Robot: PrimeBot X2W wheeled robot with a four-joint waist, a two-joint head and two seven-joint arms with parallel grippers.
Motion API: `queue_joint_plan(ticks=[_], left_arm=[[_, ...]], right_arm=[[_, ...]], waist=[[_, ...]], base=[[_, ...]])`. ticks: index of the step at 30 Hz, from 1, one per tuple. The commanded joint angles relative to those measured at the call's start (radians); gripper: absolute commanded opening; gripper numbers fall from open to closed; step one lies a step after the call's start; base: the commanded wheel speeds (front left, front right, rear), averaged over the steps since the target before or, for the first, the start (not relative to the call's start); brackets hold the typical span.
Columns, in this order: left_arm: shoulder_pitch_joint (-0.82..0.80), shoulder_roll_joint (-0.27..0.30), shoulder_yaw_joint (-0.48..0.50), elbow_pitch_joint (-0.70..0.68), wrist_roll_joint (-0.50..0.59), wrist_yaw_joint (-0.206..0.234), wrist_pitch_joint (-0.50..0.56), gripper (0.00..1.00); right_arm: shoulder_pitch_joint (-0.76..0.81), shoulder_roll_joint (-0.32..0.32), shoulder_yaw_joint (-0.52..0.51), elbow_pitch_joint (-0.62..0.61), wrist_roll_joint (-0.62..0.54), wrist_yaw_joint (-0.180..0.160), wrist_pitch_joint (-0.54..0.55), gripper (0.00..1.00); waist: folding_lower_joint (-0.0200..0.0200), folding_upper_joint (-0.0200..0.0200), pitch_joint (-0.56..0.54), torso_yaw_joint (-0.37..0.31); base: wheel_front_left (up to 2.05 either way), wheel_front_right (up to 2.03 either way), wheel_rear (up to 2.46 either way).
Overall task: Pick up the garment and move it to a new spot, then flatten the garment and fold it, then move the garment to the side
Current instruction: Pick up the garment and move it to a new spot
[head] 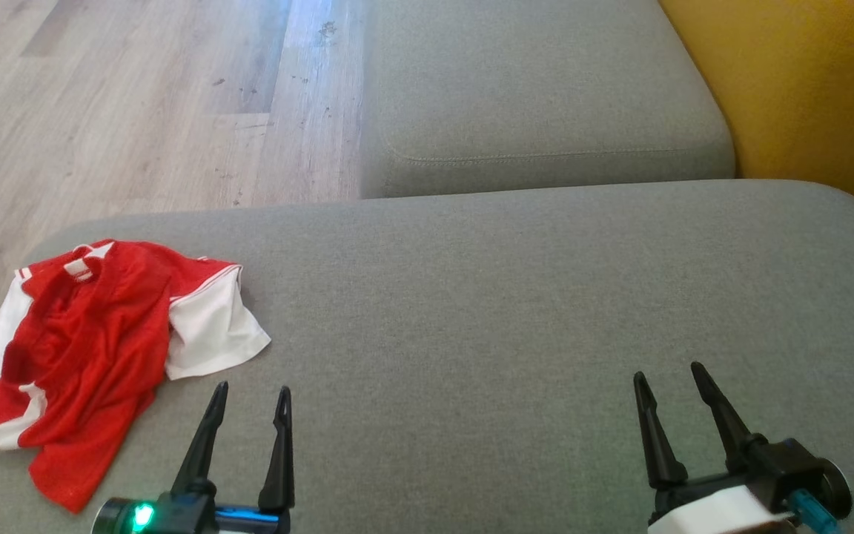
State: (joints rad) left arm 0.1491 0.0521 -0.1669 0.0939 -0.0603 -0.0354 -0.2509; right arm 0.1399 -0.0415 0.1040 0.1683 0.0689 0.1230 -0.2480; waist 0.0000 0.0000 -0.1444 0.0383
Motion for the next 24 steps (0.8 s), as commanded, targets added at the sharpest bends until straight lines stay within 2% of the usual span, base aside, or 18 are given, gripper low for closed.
queue_joint_plan(ticks=[1, 13, 19, 24], left_arm=[[-0.041, 0.002, 0.025, -0.027, 0.009, 0.001, -0.011, 1.00], [-0.043, 0.000, 0.027, 0.001, 0.011, -0.001, -0.011, 1.00], [-0.052, -0.001, 0.029, 0.022, -0.001, -0.002, -0.011, 1.00], [-0.060, -0.001, 0.032, 0.035, -0.002, -0.008, -0.011, 1.00]], right_arm=[[-0.029, -0.009, 0.023, -0.031, -0.006, 0.008, -0.014, 1.00], [-0.025, -0.009, 0.016, -0.032, 0.000, 0.008, -0.014, 1.00], [-0.024, -0.009, 0.017, -0.033, 0.005, 0.008, -0.014, 1.00], [-0.027, -0.009, 0.019, -0.033, 0.015, 0.008, -0.014, 1.00]], waist=[[0.0000, 0.0000, 0.000, 0.001], [0.0000, 0.0000, 0.012, 0.026], [0.0000, 0.0000, 0.029, 0.078], [0.0000, 0.0000, 0.047, 0.159]], base=[[0.00, 0.00, 0.00], [0.00, 0.00, 0.00], [0.00, 0.00, 0.00], [0.00, 0.00, 0.00]])
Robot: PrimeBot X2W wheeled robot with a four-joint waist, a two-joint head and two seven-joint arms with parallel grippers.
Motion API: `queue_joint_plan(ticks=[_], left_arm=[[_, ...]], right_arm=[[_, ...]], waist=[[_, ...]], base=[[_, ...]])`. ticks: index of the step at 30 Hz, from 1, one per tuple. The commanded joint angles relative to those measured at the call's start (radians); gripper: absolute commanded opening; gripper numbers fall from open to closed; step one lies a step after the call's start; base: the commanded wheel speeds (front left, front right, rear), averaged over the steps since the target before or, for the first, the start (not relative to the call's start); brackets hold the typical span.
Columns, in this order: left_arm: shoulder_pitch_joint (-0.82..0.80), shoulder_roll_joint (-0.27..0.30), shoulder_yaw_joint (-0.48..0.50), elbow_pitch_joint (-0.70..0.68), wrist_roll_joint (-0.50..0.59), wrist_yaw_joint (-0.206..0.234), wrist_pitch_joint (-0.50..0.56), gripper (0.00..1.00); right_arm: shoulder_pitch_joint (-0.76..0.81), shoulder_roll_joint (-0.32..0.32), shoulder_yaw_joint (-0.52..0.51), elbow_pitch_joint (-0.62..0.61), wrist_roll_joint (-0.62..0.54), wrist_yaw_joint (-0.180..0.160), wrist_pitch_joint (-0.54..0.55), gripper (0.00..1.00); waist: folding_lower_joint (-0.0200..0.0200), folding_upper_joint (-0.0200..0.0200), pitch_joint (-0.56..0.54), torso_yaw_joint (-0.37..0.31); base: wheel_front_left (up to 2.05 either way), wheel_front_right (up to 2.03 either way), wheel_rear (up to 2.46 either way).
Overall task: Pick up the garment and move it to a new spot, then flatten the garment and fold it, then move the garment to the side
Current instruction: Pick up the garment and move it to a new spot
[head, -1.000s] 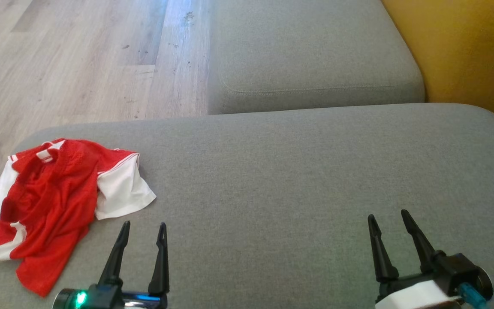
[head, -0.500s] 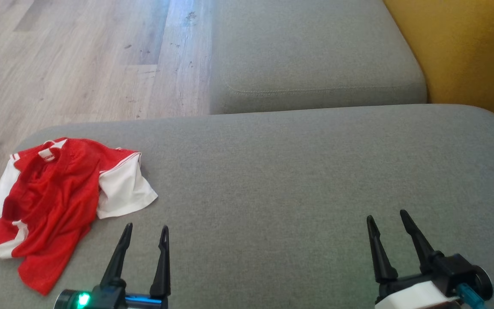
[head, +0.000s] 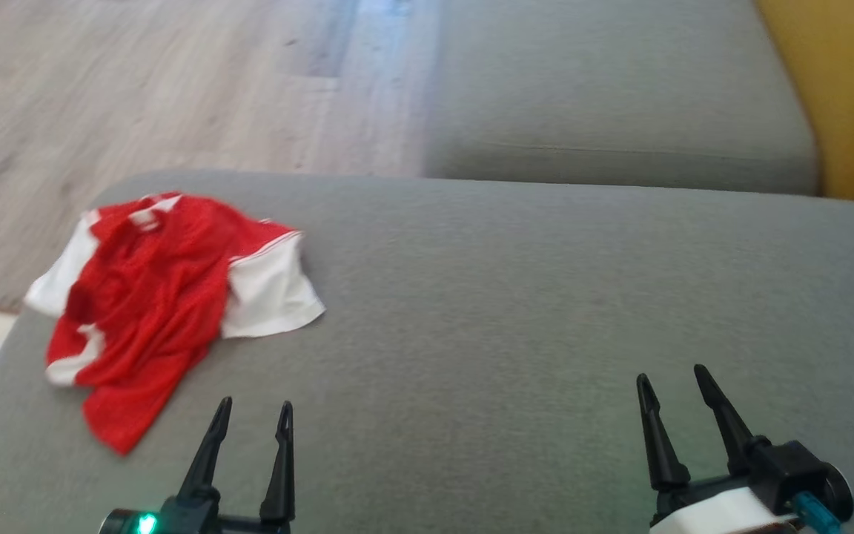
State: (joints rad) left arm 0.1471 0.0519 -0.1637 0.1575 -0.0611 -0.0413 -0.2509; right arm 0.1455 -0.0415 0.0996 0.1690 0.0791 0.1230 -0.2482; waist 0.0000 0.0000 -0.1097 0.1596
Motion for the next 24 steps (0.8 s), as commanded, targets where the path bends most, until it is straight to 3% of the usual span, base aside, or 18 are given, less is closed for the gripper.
queue_joint_plan(ticks=[1, 14, 24], left_arm=[[-0.058, -0.001, 0.031, -0.025, 0.000, -0.003, -0.011, 1.00], [-0.069, 0.016, 0.061, -0.022, 0.016, -0.008, -0.011, 1.00], [-0.062, 0.014, 0.100, -0.032, 0.000, -0.012, -0.011, 1.00]], right_arm=[[-0.033, -0.009, 0.025, -0.034, 0.007, 0.008, -0.014, 1.00], [-0.071, -0.009, 0.047, -0.029, 0.022, 0.008, -0.014, 1.00], [-0.085, -0.009, 0.057, -0.021, 0.020, 0.008, -0.014, 1.00]], waist=[[0.0000, 0.0000, 0.016, 0.056], [0.0000, 0.0000, 0.040, 0.256], [0.0000, 0.0000, 0.053, 0.299]], base=[[0.00, 0.00, 0.00], [0.00, 0.00, 0.00], [0.00, 0.00, 0.00]])
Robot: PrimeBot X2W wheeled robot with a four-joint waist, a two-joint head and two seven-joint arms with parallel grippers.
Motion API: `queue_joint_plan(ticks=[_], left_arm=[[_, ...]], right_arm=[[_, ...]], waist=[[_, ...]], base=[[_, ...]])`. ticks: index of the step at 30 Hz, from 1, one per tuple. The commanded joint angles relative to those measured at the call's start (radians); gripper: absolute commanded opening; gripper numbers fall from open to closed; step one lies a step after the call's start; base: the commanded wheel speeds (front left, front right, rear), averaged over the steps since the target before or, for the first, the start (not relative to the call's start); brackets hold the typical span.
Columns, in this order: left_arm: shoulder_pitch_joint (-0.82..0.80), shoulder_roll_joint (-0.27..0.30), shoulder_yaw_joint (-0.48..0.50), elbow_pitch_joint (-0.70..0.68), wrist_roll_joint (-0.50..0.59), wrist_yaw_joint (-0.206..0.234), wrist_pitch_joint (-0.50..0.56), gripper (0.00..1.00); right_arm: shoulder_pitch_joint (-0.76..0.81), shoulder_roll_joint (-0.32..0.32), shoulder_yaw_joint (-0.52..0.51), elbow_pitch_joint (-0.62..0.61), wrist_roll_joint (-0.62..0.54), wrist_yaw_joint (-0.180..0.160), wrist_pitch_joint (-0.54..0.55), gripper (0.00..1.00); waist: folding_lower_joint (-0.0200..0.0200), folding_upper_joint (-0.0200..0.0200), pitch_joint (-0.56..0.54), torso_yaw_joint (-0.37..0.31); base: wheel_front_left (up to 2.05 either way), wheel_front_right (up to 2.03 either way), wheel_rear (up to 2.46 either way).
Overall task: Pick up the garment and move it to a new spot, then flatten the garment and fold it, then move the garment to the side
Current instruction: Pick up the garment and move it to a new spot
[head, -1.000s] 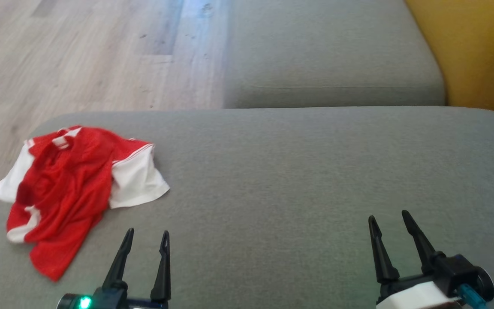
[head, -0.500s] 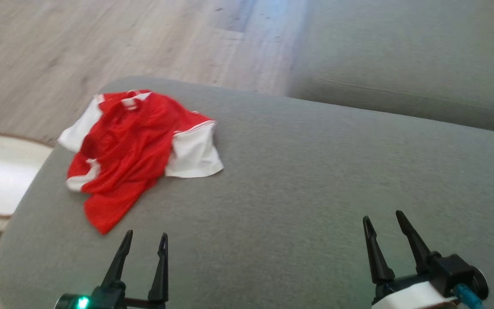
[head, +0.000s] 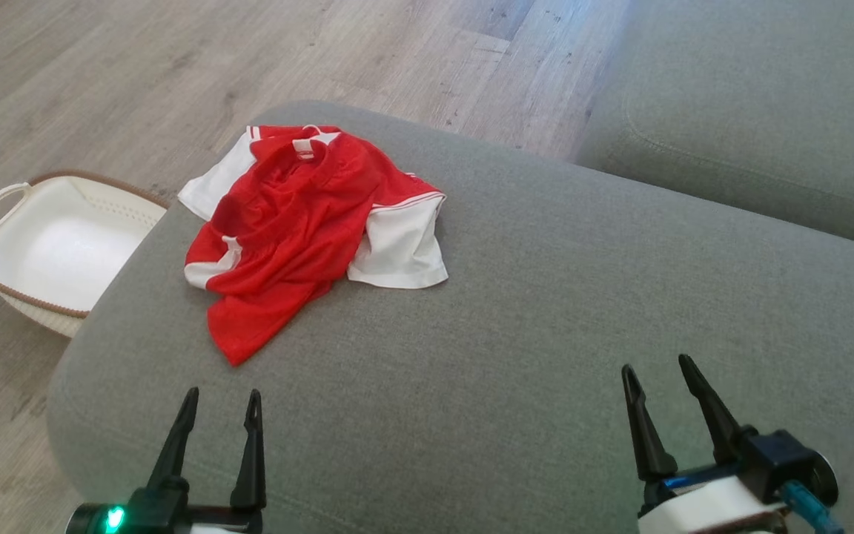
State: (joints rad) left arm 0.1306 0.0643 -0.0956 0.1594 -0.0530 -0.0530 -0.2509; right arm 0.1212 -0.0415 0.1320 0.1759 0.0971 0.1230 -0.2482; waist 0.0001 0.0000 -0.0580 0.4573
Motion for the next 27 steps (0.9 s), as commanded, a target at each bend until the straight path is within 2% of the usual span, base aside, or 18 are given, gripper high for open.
queue_joint_plan(ticks=[1, 9, 16, 21, 27], left_arm=[[-0.045, 0.002, 0.031, -0.034, -0.008, -0.003, -0.011, 1.00], [-0.058, 0.002, 0.039, -0.032, -0.009, -0.012, -0.011, 1.00], [-0.145, 0.031, 0.059, -0.080, -0.019, -0.026, -0.011, 1.00], [-0.315, 0.088, 0.071, -0.116, -0.017, -0.039, 0.027, 1.00], [-0.643, 0.126, 0.078, -0.066, -0.009, -0.037, 0.137, 1.00]], right_arm=[[-0.062, -0.009, 0.024, -0.028, 0.000, 0.008, -0.014, 1.00], [-0.051, -0.009, 0.011, -0.027, -0.009, 0.008, -0.014, 1.00], [-0.045, -0.009, 0.011, -0.033, -0.061, 0.008, -0.014, 1.00], [-0.062, -0.045, -0.002, -0.050, -0.095, 0.008, -0.014, 1.00], [-0.118, -0.141, 0.012, -0.071, -0.117, 0.008, -0.014, 1.00]], waist=[[-0.0001, 0.0000, 0.003, 0.002], [-0.0001, 0.0000, 0.009, 0.006], [-0.0001, 0.0000, 0.056, -0.016], [-0.0001, 0.0000, 0.136, -0.037], [-0.0001, 0.0000, 0.265, -0.054]], base=[[0.00, 0.00, 0.00], [0.00, 0.00, 0.00], [0.00, 0.00, 0.00], [0.00, 0.00, 0.00], [0.00, 0.00, 0.00]])
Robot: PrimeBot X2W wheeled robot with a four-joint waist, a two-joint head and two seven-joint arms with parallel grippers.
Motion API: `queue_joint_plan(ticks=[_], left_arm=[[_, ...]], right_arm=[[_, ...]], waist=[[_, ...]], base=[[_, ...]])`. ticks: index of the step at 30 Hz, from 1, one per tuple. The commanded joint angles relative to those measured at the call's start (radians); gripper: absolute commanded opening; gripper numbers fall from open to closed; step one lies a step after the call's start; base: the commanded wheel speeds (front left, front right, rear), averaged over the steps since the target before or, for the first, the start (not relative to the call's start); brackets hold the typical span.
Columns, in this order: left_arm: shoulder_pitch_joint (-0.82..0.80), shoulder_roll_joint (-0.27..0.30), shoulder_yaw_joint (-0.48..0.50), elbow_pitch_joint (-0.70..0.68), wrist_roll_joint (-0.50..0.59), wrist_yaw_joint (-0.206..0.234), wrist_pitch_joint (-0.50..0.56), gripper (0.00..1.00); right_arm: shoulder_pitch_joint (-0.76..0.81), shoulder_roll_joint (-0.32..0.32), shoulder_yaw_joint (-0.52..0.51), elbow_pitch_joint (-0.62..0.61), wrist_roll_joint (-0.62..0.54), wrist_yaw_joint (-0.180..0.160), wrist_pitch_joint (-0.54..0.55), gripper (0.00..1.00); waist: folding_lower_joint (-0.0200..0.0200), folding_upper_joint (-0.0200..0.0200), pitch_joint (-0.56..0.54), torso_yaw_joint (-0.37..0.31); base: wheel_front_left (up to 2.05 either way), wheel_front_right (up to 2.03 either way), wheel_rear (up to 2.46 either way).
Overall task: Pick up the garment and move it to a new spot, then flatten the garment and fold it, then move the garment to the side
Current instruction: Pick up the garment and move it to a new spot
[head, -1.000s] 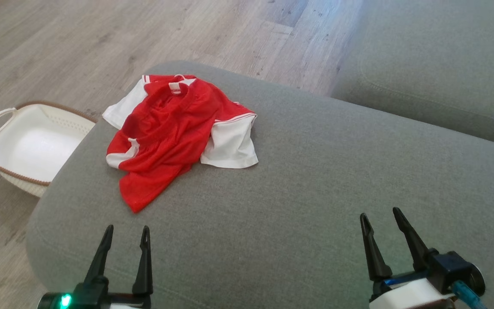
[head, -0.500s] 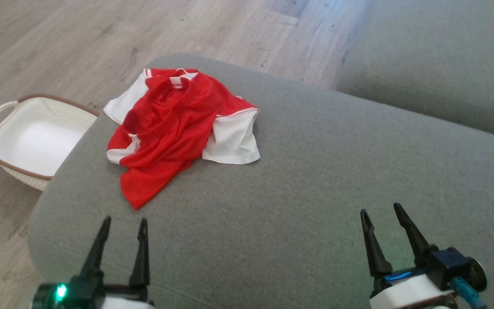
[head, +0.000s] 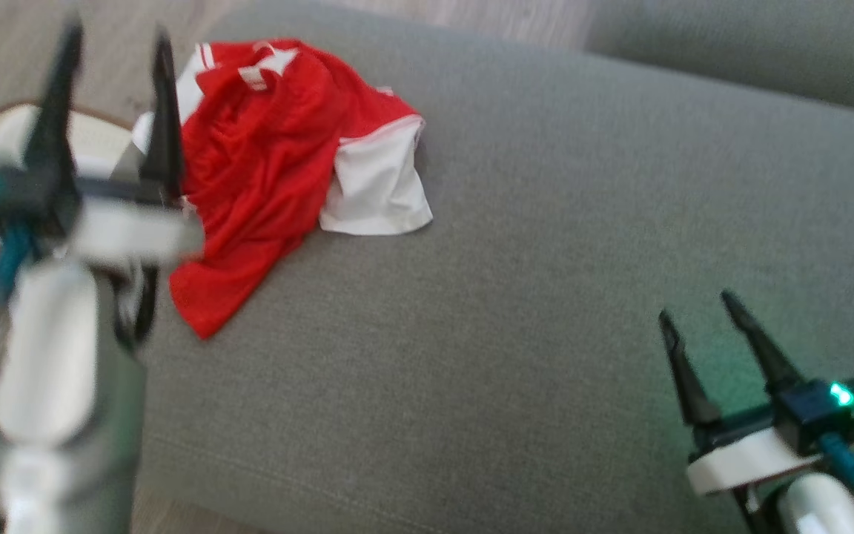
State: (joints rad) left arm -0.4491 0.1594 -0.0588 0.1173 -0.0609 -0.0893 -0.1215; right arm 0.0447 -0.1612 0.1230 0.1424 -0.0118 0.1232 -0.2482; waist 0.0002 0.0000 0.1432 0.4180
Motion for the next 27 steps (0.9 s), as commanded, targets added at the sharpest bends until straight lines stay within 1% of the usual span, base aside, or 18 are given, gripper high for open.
queue_joint_plan(ticks=[1, 6, 10, 12, 17, 18, 23, 24, 25, 26, 27], left_arm=[[-0.118, 0.035, 0.040, 0.001, -0.005, -0.003, 0.027, 1.00], [-0.354, 0.066, 0.032, 0.194, -0.054, -0.023, 0.147, 1.00], [-0.491, 0.073, 0.016, 0.390, -0.121, -0.035, 0.276, 1.00], [-0.546, 0.085, 0.012, 0.488, -0.150, -0.037, 0.349, 1.00], [-0.638, 0.080, 0.011, 0.689, -0.227, -0.040, 0.509, 1.00], [-0.657, 0.083, 0.008, 0.749, -0.243, -0.040, 0.549, 1.00], [-0.672, 0.083, 0.002, 0.855, -0.269, -0.041, 0.582, 1.00], [-0.673, 0.081, 0.003, 0.869, -0.275, -0.041, 0.580, 0.88], [-0.675, 0.079, 0.002, 0.880, -0.279, -0.041, 0.570, 0.38], [-0.676, 0.079, 0.000, 0.891, -0.283, -0.041, 0.563, 0.00], [-0.677, 0.079, -0.004, 0.900, -0.286, -0.041, 0.556, 0.00]], right_arm=[[-0.052, -0.036, 0.019, -0.043, -0.009, 0.008, -0.014, 1.00], [-0.111, -0.084, 0.021, -0.062, -0.007, 0.008, -0.014, 1.00], [-0.142, -0.112, 0.032, -0.070, -0.009, 0.008, -0.014, 1.00], [-0.152, -0.123, 0.037, -0.074, -0.010, 0.008, -0.014, 1.00], [-0.168, -0.148, 0.038, -0.079, -0.010, 0.008, -0.014, 1.00], [-0.175, -0.155, 0.042, -0.077, -0.007, 0.008, -0.014, 1.00], [-0.195, -0.164, 0.045, -0.077, -0.003, 0.008, -0.014, 1.00], [-0.198, -0.164, 0.046, -0.077, -0.003, 0.008, -0.014, 1.00], [-0.202, -0.163, 0.046, -0.076, -0.003, 0.008, -0.014, 1.00], [-0.205, -0.162, 0.047, -0.076, -0.003, 0.008, -0.014, 1.00], [-0.208, -0.161, 0.047, -0.075, -0.003, 0.008, -0.014, 1.00]], waist=[[-0.0002, 0.0000, 0.086, -0.019], [-0.0002, 0.0000, 0.175, -0.058], [-0.0002, 0.0000, 0.219, -0.079], [-0.0002, 0.0000, 0.235, -0.089], [-0.0002, 0.0000, 0.275, -0.100], [-0.0002, 0.0000, 0.290, -0.102], [-0.0002, 0.0000, 0.316, -0.110], [-0.0002, 0.0000, 0.321, -0.112], [-0.0002, 0.0000, 0.325, -0.114], [-0.0002, 0.0000, 0.329, -0.117], [-0.0002, 0.0000, 0.333, -0.119]], base=[[0.00, 0.00, 0.00], [0.00, 0.00, 0.00], [0.00, 0.00, 0.00], [0.00, 0.00, 0.00], [0.00, 0.00, 0.00], [0.00, 0.00, 0.00], [0.00, 0.00, 0.00], [0.00, 0.00, 0.00], [0.00, 0.00, 0.00], [0.00, 0.00, 0.00], [0.00, 0.00, 0.00]])
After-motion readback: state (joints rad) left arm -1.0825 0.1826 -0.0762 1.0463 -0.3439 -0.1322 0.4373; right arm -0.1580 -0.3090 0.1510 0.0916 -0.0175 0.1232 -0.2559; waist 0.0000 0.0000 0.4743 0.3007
